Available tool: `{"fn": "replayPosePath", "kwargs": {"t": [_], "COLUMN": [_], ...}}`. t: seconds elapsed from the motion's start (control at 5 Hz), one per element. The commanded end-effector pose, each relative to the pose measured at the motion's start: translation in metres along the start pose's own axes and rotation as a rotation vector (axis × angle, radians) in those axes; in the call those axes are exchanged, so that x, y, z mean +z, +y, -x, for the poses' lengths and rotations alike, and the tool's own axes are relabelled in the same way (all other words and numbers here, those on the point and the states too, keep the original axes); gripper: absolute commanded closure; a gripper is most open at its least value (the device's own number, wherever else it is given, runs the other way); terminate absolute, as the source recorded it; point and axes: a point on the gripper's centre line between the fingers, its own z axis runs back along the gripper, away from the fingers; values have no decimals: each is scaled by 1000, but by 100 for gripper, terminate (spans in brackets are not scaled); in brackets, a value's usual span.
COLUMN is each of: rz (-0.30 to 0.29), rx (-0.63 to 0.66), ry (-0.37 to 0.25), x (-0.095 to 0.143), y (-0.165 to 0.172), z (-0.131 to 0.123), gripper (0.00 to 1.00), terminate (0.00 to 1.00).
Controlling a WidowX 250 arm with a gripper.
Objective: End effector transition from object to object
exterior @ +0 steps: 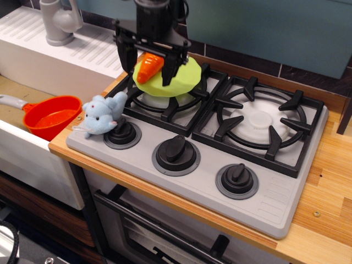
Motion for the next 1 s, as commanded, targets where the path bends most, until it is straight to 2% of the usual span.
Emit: {"fn": "replayPosePath", "kwargs": {"t": [0.0,0.6,0.8], "rz": [-14,2,19], "rx": [1,26,39], "ry": [-87,-120,-100], "x": [8,-23,-31], "y": [31,40,32], "z": [23,53,53], "gripper": [0,0,0], "terminate": [0,0,0]}}
